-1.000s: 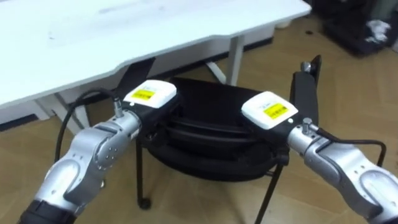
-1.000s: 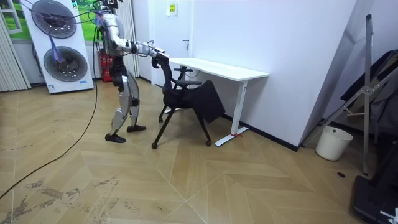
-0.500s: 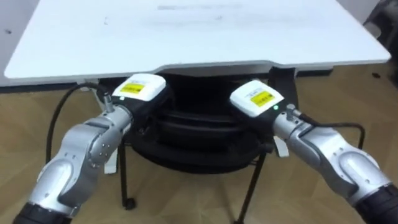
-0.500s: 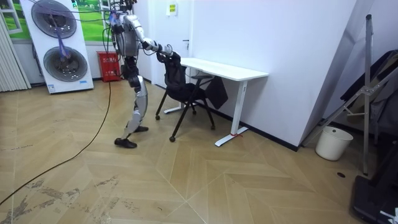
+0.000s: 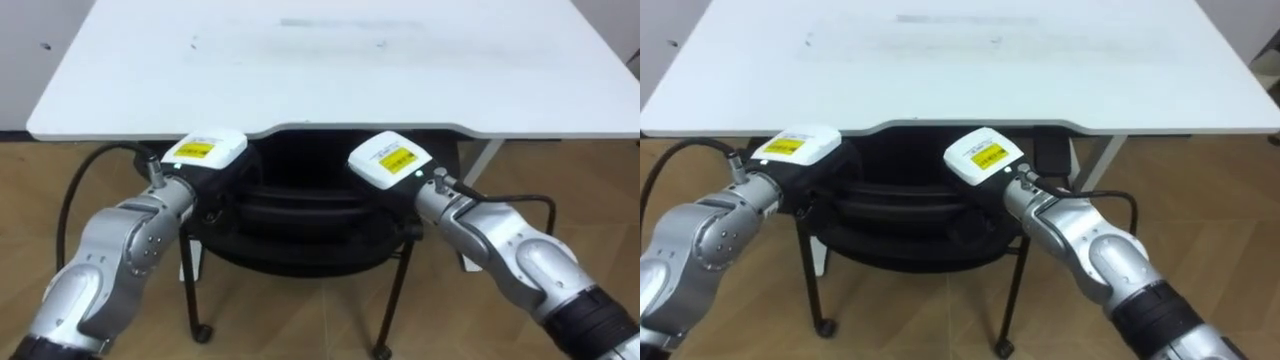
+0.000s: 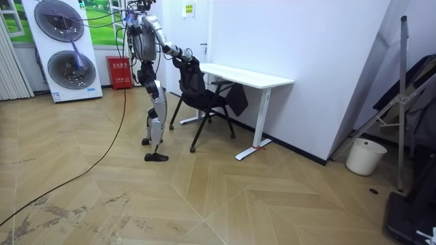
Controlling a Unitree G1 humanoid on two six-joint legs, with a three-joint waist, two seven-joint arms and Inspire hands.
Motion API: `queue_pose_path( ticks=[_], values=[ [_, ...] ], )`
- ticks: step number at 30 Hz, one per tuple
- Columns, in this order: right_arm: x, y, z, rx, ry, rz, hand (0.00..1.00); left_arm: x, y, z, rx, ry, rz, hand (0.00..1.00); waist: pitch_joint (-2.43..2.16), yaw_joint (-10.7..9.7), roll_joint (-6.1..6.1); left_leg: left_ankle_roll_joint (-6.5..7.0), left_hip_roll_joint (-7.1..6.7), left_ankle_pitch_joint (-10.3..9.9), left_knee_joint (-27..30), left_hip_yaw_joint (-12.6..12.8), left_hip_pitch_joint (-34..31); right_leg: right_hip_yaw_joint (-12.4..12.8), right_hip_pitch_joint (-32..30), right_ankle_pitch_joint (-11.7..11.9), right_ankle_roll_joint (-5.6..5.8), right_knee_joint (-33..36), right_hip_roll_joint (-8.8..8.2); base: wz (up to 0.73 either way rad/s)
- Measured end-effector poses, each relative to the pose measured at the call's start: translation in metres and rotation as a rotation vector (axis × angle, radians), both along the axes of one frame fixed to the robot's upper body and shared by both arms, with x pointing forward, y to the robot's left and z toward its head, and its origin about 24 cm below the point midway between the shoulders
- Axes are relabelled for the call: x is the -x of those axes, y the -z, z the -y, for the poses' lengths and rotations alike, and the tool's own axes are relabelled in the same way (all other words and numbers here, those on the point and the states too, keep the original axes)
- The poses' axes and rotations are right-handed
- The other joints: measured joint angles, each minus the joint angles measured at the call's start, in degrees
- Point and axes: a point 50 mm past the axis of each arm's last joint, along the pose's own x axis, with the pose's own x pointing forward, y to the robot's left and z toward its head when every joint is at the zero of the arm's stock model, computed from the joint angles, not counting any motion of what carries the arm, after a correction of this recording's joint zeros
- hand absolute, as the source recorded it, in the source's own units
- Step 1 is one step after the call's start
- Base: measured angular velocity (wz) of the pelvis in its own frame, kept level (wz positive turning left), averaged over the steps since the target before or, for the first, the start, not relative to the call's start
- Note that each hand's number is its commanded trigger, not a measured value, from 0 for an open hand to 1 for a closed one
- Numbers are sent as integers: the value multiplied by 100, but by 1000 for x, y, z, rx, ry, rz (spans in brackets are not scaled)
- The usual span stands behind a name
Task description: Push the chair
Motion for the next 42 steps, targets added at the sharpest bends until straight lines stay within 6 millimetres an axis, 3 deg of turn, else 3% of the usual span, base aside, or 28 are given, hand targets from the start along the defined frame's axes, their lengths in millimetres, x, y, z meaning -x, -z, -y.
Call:
queue_pose_path(
  ticks=[5,10,15,16,17,18,23,28,42],
  values=[
    [0,2,0,19,2,-23,100,1,9,0,16,-13,-26,100,8,-83,165,17,36,-2,-1,119,147,-31,180,-30,15,-26,4,4],
    [1,3,1,33,3,-37,100,4,14,3,35,-14,-35,100,14,-285,182,-18,112,-22,108,223,161,-221,230,-255,-27,95,-5,20],
    [2,5,4,48,8,-32,100,6,19,6,49,-20,-41,100,3,-306,201,-58,102,6,-53,306,342,-105,274,-284,-49,135,-18,-7],
    [2,6,5,45,9,-27,53,6,19,6,53,-20,-40,82,3,-306,200,-56,89,8,-116,350,389,-45,269,-280,-40,125,-26,-19],
    [2,6,6,41,10,-22,0,6,19,6,54,-20,-35,44,3,-309,200,-52,79,9,-136,393,417,-25,270,-270,-23,107,-36,-18],
    [2,6,5,39,10,-19,0,6,19,6,56,-20,-33,0,3,-323,200,-52,75,9,-138,402,416,-19,275,-261,-9,86,-36,-10],
    [0,0,5,25,21,-8,0,5,17,4,52,-28,-30,0,-11,-524,186,7,56,46,-349,506,539,36,400,-121,54,-190,-3,-7],
    [-7,-19,13,-98,110,-9,0,4,12,4,81,-37,-54,0,-72,-709,105,21,70,56,-454,628,616,224,455,41,80,-408,53,-21],
    [-14,-29,22,-135,225,-32,0,3,11,15,137,-22,-66,0,-74,-938,104,22,86,56,-542,676,731,433,434,104,72,-446,98,-7]
  ],
)
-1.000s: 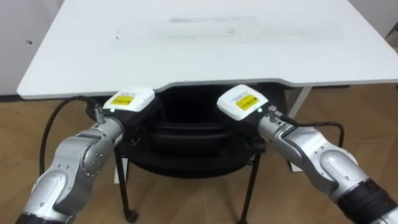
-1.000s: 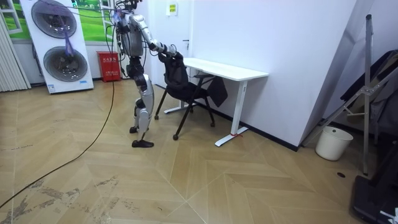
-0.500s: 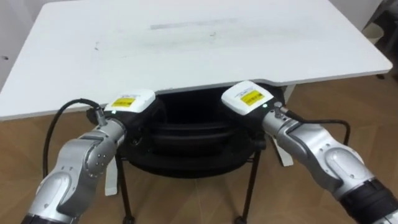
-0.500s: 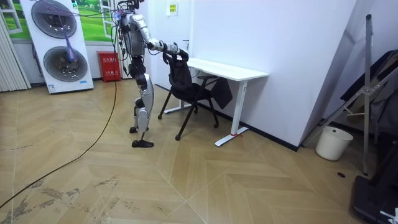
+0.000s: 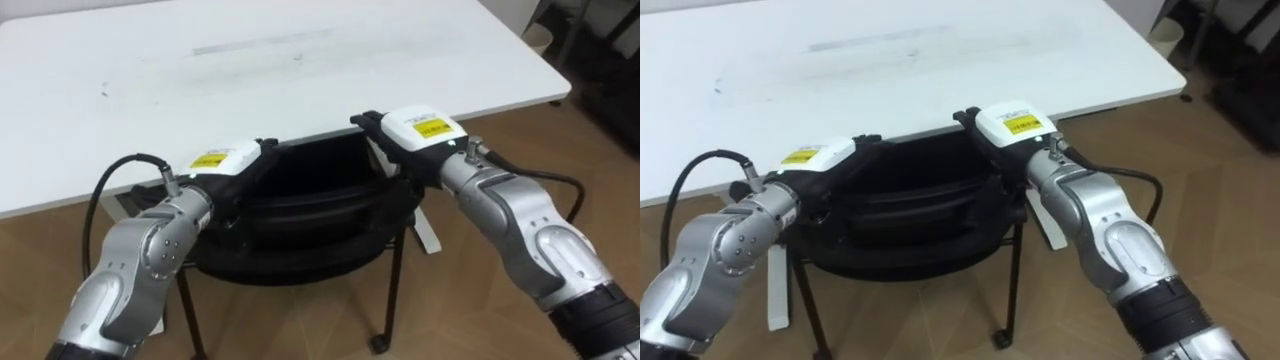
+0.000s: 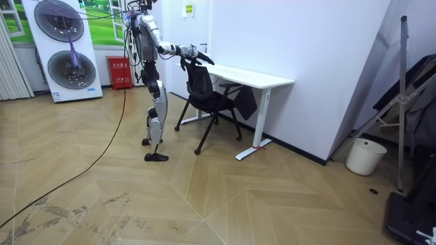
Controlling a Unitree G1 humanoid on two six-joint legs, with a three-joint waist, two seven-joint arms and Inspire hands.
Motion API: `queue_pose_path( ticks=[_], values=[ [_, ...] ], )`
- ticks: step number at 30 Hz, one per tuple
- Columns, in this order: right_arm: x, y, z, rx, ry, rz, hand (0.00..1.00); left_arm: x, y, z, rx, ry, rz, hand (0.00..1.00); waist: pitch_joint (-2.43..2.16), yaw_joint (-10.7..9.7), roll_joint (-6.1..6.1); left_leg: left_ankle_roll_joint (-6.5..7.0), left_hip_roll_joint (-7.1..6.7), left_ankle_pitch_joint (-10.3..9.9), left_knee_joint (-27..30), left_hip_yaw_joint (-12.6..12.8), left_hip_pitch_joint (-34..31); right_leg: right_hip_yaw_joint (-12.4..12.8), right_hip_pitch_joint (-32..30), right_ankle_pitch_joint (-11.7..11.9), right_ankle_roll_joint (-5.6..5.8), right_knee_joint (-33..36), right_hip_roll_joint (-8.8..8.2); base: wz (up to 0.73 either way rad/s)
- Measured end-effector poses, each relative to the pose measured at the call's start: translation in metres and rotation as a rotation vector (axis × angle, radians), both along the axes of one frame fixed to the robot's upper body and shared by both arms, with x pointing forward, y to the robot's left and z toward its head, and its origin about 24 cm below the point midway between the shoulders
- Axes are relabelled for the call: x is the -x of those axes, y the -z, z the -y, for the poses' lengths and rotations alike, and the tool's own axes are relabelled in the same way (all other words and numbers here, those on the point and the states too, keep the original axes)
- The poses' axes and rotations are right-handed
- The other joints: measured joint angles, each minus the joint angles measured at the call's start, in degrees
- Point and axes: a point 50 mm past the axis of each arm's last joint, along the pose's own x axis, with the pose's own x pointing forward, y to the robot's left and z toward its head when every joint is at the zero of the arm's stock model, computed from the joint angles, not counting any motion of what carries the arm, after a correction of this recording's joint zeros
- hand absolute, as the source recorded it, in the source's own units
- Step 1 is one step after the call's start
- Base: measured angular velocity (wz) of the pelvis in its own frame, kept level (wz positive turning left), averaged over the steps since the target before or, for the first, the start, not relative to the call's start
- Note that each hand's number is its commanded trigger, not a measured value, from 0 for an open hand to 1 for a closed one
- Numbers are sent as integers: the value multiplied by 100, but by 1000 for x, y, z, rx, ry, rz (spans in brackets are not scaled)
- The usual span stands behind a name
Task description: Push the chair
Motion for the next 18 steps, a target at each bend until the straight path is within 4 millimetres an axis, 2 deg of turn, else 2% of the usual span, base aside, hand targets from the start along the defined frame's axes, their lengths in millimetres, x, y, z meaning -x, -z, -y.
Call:
queue_pose_path(
  ticks=[6,9,12,13,14,15,16,17,18],
  values=[
    [-1,-5,3,-15,9,17,0,-5,-10,1,10,6,35,0,0,-2,2,0,5,0,-4,6,7,17,1,24,-1,-27,16,-1],
    [-2,-19,10,-19,9,54,0,-5,-18,0,-6,22,63,0,-1,-23,10,1,21,0,-5,10,-28,44,-14,95,-7,-107,53,-6],
    [-2,-48,24,-38,13,161,0,-4,-26,-7,-55,49,91,0,-1,20,22,2,38,1,7,34,-38,78,-24,130,-19,-132,78,-7],
    [-2,-68,37,-71,55,258,0,-2,-36,-10,-91,84,122,0,-2,62,28,2,45,1,9,35,-36,85,-26,132,-21,-135,89,-7],
    [0,-91,53,-100,106,373,0,0,-49,-13,-121,127,172,0,-3,188,50,2,62,1,7,59,-18,113,-20,141,-34,-150,109,-7],
    [2,-101,62,-121,132,427,0,1,-55,-16,-123,143,194,0,-4,241,59,1,68,2,7,58,-16,109,-10,146,-38,-160,117,-5],
    [7,-121,78,-156,180,540,0,3,-75,-24,-119,146,276,0,-9,327,86,-5,90,5,6,56,-21,104,7,172,-53,-204,142,0],
    [13,-137,87,-167,206,647,0,5,-102,-44,-124,65,425,0,-18,352,106,-21,113,15,-20,56,-19,101,31,207,-68,-279,172,0],
    [16,-143,91,-172,213,689,0,6,-116,-55,-128,18,500,0,-31,338,116,-32,117,22,-52,56,-7,99,42,218,-70,-308,182,0]
  ],
)
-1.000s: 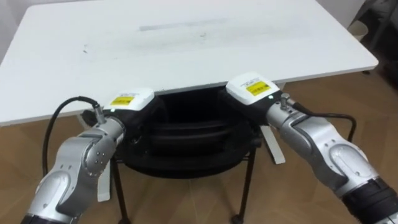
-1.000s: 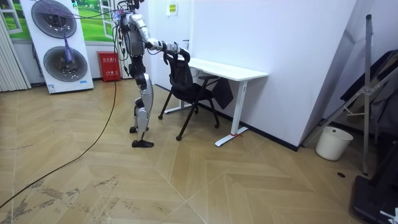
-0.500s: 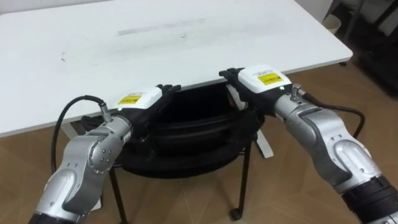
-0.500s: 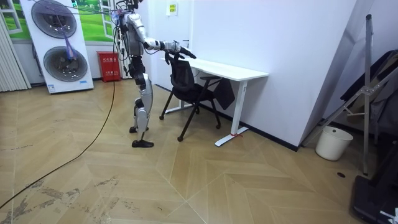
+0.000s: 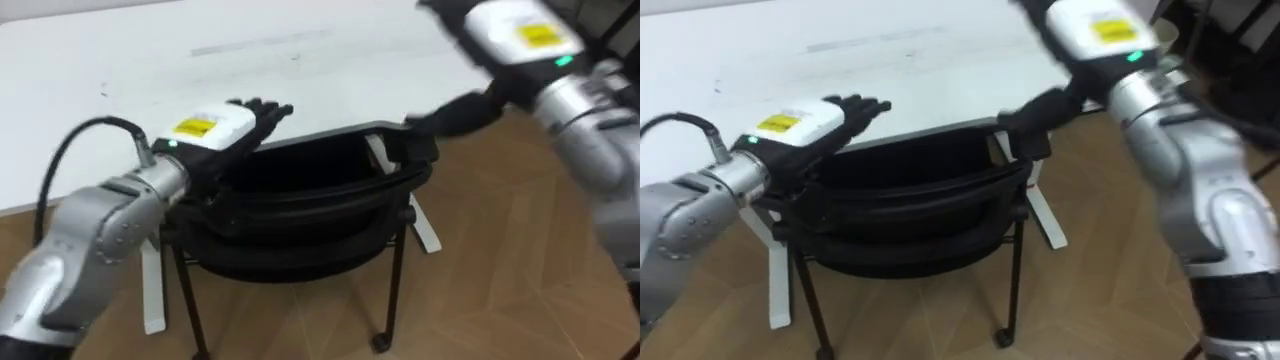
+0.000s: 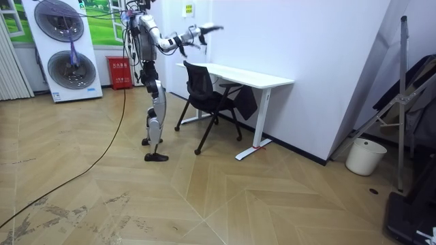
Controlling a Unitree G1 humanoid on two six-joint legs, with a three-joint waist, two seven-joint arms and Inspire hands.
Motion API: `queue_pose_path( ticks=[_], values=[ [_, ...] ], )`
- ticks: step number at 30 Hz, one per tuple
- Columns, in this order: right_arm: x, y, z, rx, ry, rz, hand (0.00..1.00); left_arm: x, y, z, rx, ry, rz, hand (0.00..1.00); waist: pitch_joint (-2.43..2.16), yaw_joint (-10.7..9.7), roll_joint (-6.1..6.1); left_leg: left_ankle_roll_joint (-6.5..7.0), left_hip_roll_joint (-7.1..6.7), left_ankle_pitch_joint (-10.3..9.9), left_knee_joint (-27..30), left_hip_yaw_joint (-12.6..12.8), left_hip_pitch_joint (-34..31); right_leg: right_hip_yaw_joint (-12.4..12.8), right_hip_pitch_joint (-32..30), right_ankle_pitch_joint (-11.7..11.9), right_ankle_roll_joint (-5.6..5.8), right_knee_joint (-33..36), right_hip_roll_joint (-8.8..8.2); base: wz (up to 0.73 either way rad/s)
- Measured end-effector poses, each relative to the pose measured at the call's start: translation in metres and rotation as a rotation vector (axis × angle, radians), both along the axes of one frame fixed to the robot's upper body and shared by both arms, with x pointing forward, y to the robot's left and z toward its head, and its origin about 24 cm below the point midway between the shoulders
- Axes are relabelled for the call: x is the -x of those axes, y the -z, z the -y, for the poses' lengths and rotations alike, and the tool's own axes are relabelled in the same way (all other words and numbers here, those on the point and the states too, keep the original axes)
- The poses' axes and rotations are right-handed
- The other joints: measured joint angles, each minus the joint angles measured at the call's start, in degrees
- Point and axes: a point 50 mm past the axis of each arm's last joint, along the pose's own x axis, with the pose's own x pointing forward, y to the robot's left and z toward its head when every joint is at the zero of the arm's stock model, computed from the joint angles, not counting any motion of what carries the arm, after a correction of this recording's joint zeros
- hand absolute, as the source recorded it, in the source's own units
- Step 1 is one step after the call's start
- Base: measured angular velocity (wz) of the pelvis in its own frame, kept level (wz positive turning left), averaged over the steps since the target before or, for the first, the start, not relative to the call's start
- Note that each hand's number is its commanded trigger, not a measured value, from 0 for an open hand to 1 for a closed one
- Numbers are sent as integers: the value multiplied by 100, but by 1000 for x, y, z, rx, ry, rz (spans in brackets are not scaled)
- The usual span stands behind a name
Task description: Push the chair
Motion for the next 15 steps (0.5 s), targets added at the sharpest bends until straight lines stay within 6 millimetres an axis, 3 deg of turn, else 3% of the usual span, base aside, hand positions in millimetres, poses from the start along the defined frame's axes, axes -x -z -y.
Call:
queue_pose_path(
  ticks=[2,5,8,15],
  values=[
    [20,-10,19,-30,37,120,0,13,-48,-41,33,-174,303,0,-30,-34,26,-5,-8,10,-130,20,132,16,79,-6,17,-44,4,-2],
    [41,-7,44,-134,91,187,0,37,-70,-75,76,-328,527,0,-42,-86,38,0,-28,15,-297,84,309,61,210,-23,43,-117,-1,-8],
    [56,-15,70,-232,152,294,0,52,-60,-104,87,-455,580,0,-40,-203,50,0,-30,17,-365,137,384,97,214,-33,54,-130,0,-9],
    [96,-19,114,-317,331,531,0,86,-34,-147,108,-664,666,0,-59,-403,37,0,-31,16,-393,285,399,225,168,-39,63,-178,2,-11]
  ],
)
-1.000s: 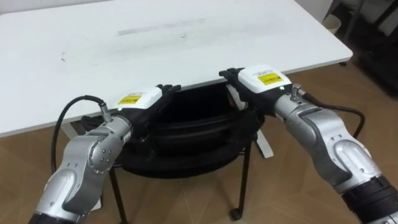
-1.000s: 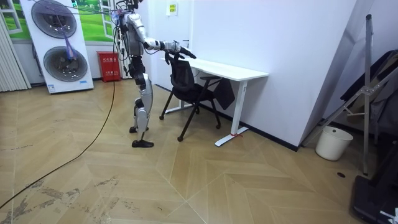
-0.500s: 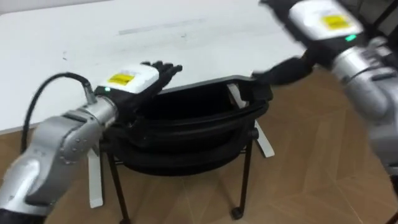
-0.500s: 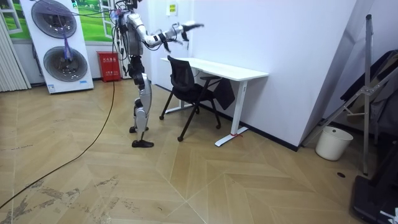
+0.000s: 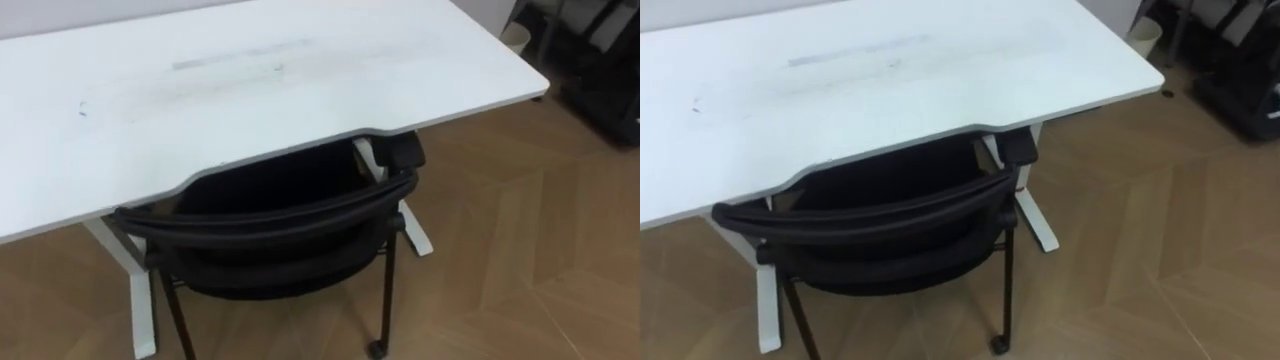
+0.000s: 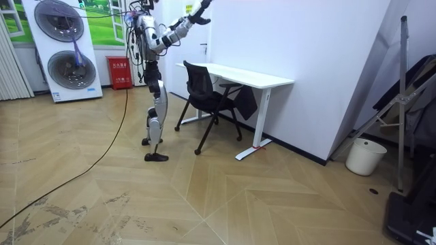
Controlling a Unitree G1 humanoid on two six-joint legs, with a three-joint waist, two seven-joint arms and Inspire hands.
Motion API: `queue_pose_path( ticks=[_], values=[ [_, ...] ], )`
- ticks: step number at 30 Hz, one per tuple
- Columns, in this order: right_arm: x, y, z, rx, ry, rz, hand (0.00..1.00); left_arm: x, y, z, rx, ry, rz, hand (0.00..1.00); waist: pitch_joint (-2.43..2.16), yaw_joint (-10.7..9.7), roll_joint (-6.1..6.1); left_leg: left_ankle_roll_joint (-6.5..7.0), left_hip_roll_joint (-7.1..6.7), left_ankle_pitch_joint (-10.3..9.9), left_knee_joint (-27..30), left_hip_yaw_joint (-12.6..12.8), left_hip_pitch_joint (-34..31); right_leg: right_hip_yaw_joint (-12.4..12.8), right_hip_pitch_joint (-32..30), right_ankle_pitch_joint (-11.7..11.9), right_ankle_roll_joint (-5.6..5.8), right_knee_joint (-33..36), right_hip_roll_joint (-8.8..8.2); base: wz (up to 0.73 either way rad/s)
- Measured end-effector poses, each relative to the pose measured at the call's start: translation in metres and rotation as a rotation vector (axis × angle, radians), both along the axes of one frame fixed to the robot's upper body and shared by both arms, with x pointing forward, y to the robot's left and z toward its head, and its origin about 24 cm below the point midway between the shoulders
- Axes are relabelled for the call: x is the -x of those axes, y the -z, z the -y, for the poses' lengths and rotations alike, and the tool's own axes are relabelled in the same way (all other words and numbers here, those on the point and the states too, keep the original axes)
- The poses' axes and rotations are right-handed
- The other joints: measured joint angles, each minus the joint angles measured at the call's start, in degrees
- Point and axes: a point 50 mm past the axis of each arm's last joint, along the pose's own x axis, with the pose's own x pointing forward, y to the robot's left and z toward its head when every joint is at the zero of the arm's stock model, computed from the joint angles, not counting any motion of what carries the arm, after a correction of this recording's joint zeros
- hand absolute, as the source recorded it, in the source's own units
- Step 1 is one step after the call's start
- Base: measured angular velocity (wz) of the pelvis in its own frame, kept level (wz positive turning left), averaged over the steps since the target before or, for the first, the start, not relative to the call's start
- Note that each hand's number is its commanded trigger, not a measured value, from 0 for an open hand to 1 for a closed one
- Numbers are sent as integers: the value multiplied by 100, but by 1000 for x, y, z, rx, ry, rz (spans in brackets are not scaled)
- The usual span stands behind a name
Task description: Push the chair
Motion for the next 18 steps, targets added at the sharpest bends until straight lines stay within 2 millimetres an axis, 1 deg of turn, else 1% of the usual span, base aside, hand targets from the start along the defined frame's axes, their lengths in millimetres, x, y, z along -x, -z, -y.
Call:
queue_pose_path(
  ticks=[2,4,6,7,8,9,11,12,13,14,15,16,17,18],
  values=[
    [8,2,10,-40,50,44,0,9,4,-16,51,-75,75,0,-31,-8,78,0,6,0,-25,100,73,107,-5,0,0,9,12,-24],
    [12,7,15,-64,70,63,0,12,8,-22,88,-107,127,0,-64,-26,142,0,1,0,-39,123,118,156,-4,-3,3,35,10,-17],
    [19,17,21,-125,84,65,0,18,13,-25,120,-116,171,0,-63,-59,162,0,0,0,-82,124,174,167,6,-15,12,67,8,-7],
    [25,24,26,-175,97,67,0,25,19,-27,149,-128,190,0,-53,-70,179,0,1,0,-98,167,205,189,18,-17,13,61,10,-9],
    [31,33,32,-232,114,72,0,32,29,-29,205,-148,213,0,-32,-72,160,0,0,0,-116,224,237,227,11,-22,18,67,10,-12],
    [34,39,35,-274,122,77,0,37,34,-31,239,-163,227,0,-38,-67,172,0,0,0,-122,244,259,251,-9,-25,18,72,12,-15],
    [50,70,45,-458,185,80,0,55,61,-36,374,-237,255,0,-27,-64,146,6,0,-8,-129,275,283,293,-29,-60,30,76,15,-6],
    [56,80,48,-506,205,76,0,59,68,-36,416,-253,259,0,-18,-64,132,13,5,-18,-137,274,281,290,-41,-72,28,94,18,4],
    [68,101,51,-623,238,72,0,69,86,-38,506,-294,269,0,-16,-63,132,11,10,-38,-176,258,268,283,-53,-79,27,114,25,0],
    [78,125,54,-753,280,63,0,80,109,-40,602,-353,263,0,-15,-46,127,13,4,-41,-199,265,270,293,-76,-82,29,177,21,0],
    [84,138,56,-821,304,54,0,86,120,-40,651,-384,255,0,-19,-35,147,13,3,-41,-203,271,259,300,-97,-83,30,183,20,-3],
    [98,166,56,-952,366,27,0,97,143,-38,740,-450,236,0,-40,-10,129,13,3,-41,-207,271,233,303,-123,-82,29,188,24,0],
    [115,194,53,-1081,440,-4,0,106,168,-35,829,-521,206,0,-43,-4,121,13,4,-41,-208,250,217,292,-118,-82,28,173,26,4],
    [123,208,51,-1148,471,-14,0,112,181,-32,876,-556,183,0,-47,9,116,13,4,-41,-214,248,221,290,-118,-80,27,167,27,3]
  ],
)
